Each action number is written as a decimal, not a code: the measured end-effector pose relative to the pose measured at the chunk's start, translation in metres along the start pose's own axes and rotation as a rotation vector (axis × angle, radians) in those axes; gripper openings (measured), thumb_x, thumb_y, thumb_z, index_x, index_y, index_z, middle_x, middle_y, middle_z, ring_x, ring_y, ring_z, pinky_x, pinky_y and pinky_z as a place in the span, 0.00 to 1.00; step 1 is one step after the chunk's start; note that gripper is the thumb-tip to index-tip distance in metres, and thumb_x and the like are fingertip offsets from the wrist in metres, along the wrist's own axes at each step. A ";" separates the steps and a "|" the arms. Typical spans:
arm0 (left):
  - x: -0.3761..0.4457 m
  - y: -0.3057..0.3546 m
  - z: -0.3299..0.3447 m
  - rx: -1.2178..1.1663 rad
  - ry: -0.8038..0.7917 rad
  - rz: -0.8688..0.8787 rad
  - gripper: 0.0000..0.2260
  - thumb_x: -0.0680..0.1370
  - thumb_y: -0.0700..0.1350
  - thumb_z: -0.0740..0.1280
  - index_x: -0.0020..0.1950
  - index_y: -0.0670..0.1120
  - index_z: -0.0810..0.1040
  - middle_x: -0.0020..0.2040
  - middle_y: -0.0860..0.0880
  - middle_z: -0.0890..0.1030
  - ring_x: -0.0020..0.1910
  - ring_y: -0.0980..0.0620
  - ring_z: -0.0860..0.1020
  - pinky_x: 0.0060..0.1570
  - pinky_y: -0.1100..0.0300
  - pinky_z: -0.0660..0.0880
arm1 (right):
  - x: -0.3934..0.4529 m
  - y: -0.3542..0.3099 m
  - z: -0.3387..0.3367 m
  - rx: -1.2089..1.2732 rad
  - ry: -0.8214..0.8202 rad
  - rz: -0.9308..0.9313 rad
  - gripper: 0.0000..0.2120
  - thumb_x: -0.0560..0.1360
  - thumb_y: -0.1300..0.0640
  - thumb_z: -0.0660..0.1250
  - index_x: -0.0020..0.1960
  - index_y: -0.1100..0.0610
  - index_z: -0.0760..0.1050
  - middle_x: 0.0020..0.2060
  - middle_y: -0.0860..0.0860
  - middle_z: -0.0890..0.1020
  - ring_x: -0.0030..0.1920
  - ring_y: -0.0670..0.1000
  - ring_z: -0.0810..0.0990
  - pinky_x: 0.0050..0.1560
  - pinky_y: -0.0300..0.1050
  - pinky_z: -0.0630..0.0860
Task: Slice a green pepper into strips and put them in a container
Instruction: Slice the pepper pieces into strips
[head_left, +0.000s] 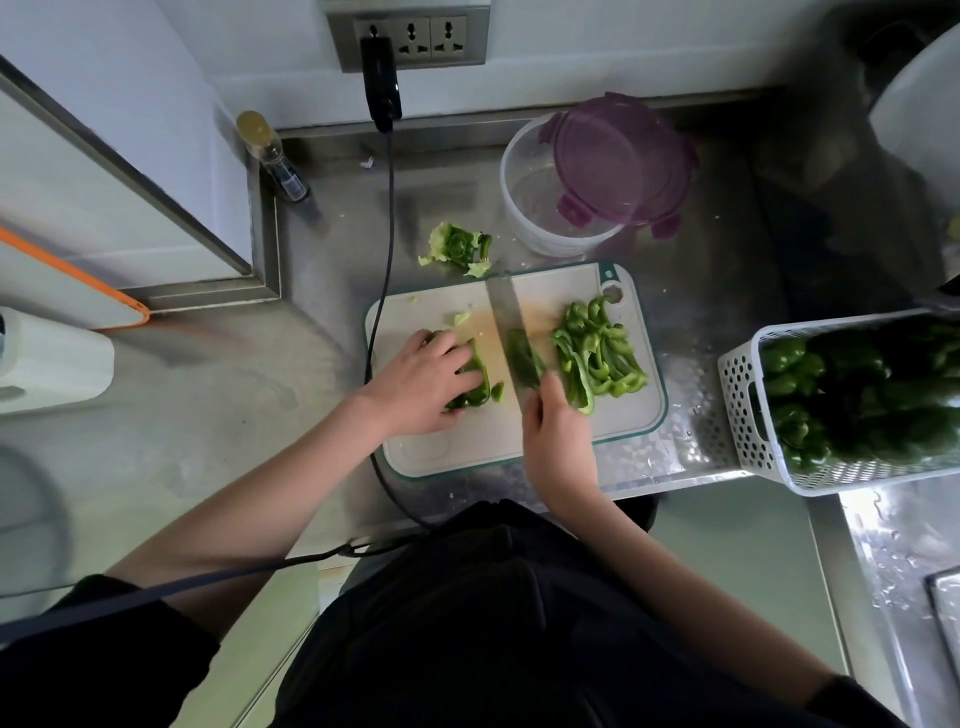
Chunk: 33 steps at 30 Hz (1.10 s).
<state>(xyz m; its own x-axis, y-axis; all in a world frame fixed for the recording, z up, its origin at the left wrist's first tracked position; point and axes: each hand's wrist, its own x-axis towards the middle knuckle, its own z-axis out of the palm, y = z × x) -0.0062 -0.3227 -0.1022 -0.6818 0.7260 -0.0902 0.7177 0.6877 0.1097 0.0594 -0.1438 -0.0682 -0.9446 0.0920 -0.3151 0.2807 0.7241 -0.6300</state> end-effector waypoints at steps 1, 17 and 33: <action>-0.002 0.002 0.000 -0.011 -0.005 -0.002 0.14 0.65 0.52 0.74 0.47 0.47 0.81 0.46 0.48 0.77 0.51 0.46 0.69 0.50 0.46 0.73 | 0.000 0.004 -0.003 0.043 0.022 0.033 0.07 0.82 0.58 0.52 0.46 0.57 0.62 0.26 0.52 0.69 0.25 0.53 0.66 0.25 0.46 0.61; -0.037 0.000 0.006 -0.181 0.004 -0.152 0.11 0.65 0.49 0.76 0.34 0.45 0.77 0.39 0.50 0.74 0.48 0.49 0.66 0.46 0.48 0.73 | 0.006 0.027 0.002 0.026 -0.070 0.102 0.09 0.82 0.56 0.53 0.45 0.59 0.63 0.30 0.55 0.73 0.30 0.56 0.70 0.30 0.47 0.65; -0.056 -0.004 0.006 -0.195 0.062 -0.192 0.14 0.62 0.50 0.78 0.32 0.45 0.75 0.36 0.51 0.73 0.47 0.50 0.67 0.46 0.48 0.75 | -0.008 0.008 0.022 0.096 -0.181 0.048 0.09 0.81 0.56 0.53 0.43 0.57 0.60 0.27 0.51 0.69 0.28 0.51 0.65 0.32 0.47 0.64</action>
<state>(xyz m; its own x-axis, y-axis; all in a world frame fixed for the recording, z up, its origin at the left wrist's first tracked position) 0.0303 -0.3660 -0.1033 -0.8143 0.5766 -0.0674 0.5380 0.7932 0.2852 0.0731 -0.1535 -0.0865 -0.8862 -0.0056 -0.4633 0.3478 0.6526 -0.6732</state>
